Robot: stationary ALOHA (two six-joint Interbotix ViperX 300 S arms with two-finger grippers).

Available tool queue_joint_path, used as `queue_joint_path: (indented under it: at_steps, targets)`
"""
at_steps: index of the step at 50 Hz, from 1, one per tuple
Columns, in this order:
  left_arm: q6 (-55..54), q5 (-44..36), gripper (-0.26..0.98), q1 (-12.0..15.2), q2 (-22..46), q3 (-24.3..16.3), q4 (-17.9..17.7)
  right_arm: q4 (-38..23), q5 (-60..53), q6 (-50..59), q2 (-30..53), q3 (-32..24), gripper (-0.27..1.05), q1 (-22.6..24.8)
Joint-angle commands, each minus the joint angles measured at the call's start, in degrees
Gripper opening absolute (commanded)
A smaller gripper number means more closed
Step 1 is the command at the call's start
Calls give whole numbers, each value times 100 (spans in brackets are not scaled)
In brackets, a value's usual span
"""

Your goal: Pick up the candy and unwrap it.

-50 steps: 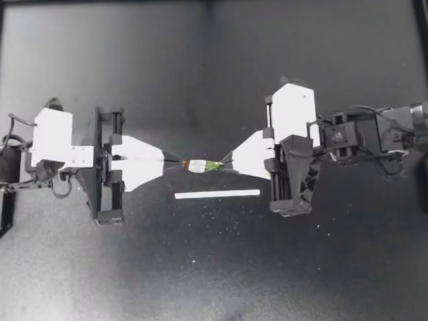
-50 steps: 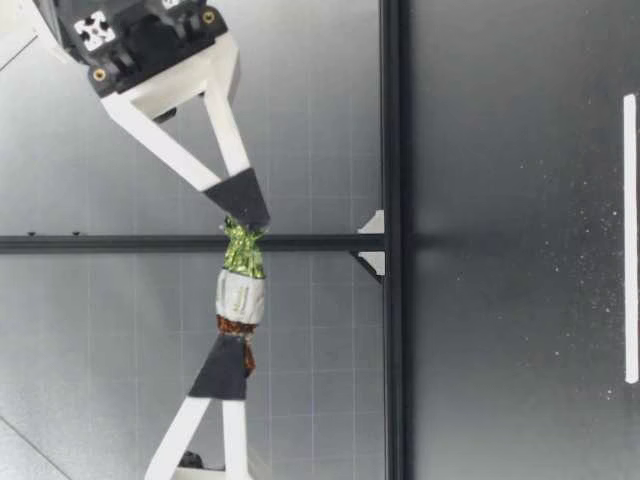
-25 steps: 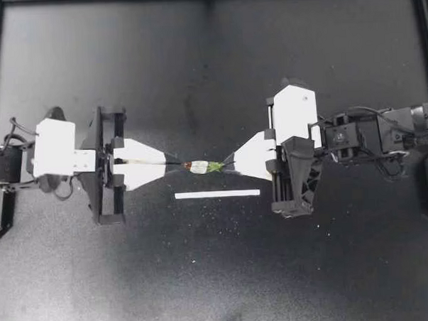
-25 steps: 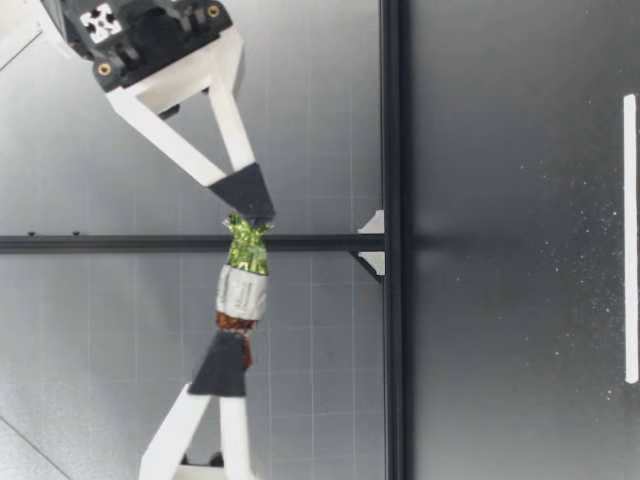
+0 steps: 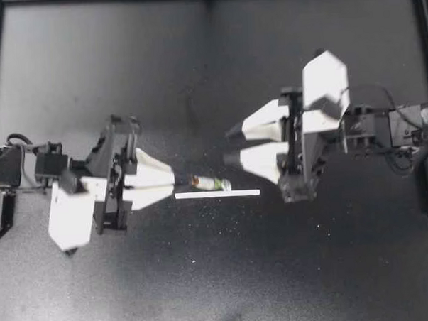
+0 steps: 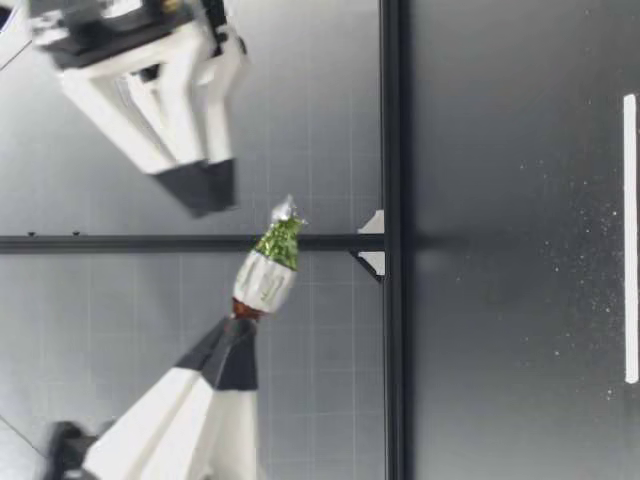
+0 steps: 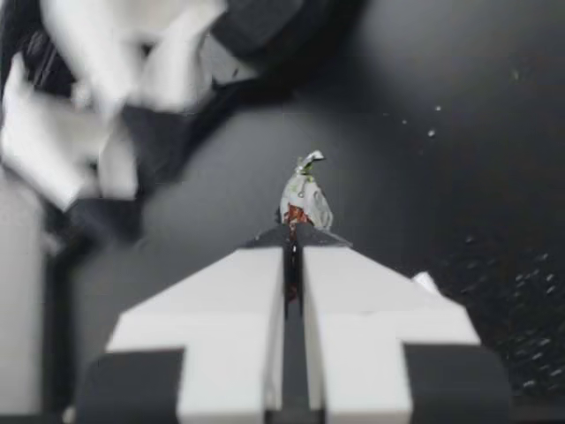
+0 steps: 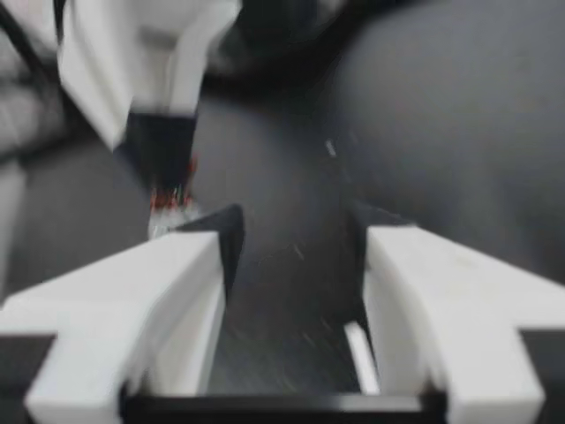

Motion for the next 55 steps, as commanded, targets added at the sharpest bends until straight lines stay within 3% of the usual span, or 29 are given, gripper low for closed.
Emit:
queue_joint_path:
  at_steps: [1,16,27,55]
  targets:
    - [615,-26,-15,-70,-114,-149,0,-220,-545,466,-26,-35,53,-53]
    - [3190,-1160,-15,-158,-123,281,-18,-1705,-2426,2760,615,9,52,-334]
    - [3261,-1521,-15,-158,-132,369,-26,-2329,-2962,3419,1178,-272,52,-404]
    - [3296,-1529,-15,-158,-132,404,-35,-2777,-3568,4148,1564,-475,52,-439]
